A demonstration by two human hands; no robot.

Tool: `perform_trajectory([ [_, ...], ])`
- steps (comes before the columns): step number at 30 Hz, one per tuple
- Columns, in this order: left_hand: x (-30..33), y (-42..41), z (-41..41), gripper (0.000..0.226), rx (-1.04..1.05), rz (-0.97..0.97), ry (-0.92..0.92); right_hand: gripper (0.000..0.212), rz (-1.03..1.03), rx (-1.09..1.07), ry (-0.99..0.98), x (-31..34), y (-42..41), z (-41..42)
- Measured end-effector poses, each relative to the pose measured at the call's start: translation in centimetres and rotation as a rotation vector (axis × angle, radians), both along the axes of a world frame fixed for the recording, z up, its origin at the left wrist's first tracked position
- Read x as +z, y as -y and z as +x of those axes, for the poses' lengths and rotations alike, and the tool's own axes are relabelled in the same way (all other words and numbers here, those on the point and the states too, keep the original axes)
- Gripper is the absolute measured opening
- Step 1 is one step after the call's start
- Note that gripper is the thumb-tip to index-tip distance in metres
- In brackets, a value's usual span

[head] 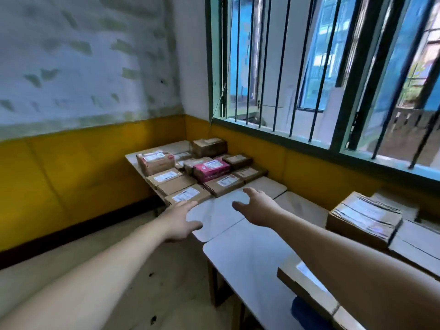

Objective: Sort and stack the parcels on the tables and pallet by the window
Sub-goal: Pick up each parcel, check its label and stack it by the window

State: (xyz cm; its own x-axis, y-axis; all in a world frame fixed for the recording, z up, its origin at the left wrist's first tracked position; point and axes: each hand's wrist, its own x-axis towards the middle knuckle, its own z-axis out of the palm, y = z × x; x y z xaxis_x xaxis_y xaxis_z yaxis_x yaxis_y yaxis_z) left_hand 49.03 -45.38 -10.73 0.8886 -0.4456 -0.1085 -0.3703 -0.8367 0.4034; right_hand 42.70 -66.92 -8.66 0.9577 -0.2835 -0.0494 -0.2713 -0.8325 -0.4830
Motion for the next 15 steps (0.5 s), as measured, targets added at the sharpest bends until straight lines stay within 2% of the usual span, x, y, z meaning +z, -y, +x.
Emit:
perform_trajectory([
  [7, 0.0, -3.0, 7.6, 0.078, 0.072, 0.053, 0.021, 0.071, 0.002, 0.086, -0.026, 0.5, -2.2, 9.3],
  [15, 0.2, -8.8, 19.0, 0.077, 0.086, 0.065, 0.049, 0.069, -0.067, 0.128, -0.054, 1.0, -9.0, 22.2],
])
